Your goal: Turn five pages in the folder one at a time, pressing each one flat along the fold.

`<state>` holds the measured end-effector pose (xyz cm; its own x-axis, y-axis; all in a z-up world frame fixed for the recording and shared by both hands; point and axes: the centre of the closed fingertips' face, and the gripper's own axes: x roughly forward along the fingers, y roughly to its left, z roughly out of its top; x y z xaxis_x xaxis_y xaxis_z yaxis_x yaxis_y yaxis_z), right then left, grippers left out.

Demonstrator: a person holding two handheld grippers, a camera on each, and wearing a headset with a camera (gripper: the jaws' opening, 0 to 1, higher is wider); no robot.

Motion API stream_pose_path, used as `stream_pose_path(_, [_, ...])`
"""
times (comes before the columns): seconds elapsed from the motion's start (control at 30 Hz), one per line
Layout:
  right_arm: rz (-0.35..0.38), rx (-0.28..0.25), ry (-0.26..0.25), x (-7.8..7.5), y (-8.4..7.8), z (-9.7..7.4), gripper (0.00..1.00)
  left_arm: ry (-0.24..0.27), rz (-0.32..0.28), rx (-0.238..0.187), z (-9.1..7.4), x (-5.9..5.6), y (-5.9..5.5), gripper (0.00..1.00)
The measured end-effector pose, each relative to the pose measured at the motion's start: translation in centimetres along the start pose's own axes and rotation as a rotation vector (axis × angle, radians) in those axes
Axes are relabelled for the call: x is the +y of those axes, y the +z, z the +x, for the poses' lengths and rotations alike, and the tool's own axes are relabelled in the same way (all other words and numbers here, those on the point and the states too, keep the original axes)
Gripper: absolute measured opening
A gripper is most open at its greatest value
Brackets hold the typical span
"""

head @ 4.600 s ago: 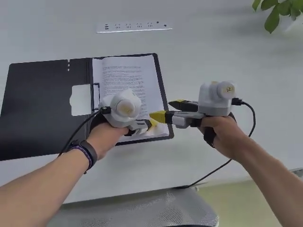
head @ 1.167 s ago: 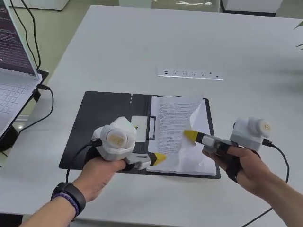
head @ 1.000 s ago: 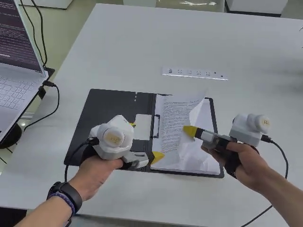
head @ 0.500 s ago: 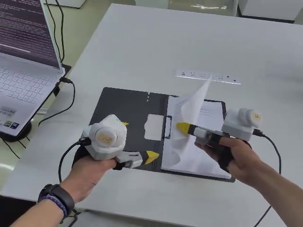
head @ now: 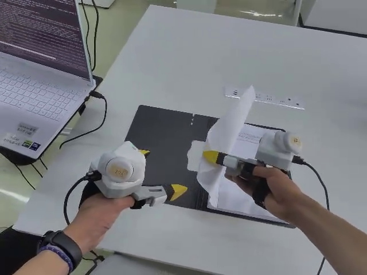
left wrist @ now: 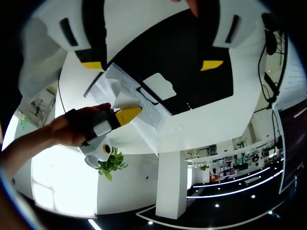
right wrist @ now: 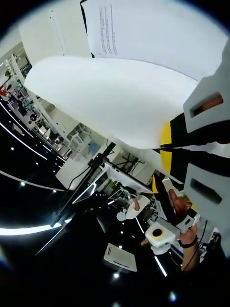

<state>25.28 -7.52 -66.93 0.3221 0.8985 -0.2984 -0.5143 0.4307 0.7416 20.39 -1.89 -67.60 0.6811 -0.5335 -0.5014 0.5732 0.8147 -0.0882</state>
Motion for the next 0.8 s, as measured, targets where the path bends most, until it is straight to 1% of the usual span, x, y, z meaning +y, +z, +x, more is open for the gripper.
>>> stream_pose_path(0.1, [-0.003, 0.016, 0.006, 0.4, -0.3, 1.3, 0.0, 0.009, -0.005, -0.011, -0.7, 0.5, -0.2, 0.77])
stream_pose_path(0.17, [-0.004, 0.03, 0.01, 0.2, -0.5, 2.3, 0.0, 0.012, -0.011, -0.016, -1.0, 0.7, -0.3, 0.77])
stream_pose_path(0.23, [-0.002, 0.048, 0.01, 0.5, -1.1, 3.3, 0.0, 0.017, -0.016, -0.018, -1.5, 1.1, -0.6, 0.77])
stream_pose_path(0.37, [0.004, 0.082, 0.009, 0.6, -2.2, 5.1, 0.0, 0.027, -0.021, -0.018, -2.2, 1.7, -1.1, 0.77])
stream_pose_path(0.4, [0.003, 0.095, 0.006, 0.3, -2.5, 5.7, 0.0, 0.031, -0.024, -0.018, -2.5, 2.0, -1.3, 0.77])
stream_pose_path(0.5, [0.01, 0.119, -0.002, 0.1, -3.1, 6.7, 0.0, 0.039, -0.035, -0.019, -3.0, 2.4, -1.7, 0.77])
stream_pose_path(0.57, [0.02, 0.135, -0.01, -0.3, -3.8, 7.5, 0.0, 0.044, -0.04, -0.016, -3.3, 2.7, -2.1, 0.77])
stream_pose_path(0.67, [0.05, 0.164, -0.036, -1.4, -4.9, 8.7, 0.0, 0.052, -0.055, -0.011, -3.8, 3.0, -2.9, 0.77])
stream_pose_path(0.8, [0.073, 0.184, -0.058, -1.9, -5.7, 9.5, 0.0, 0.065, -0.073, -0.009, -4.3, 3.4, -3.4, 0.77])
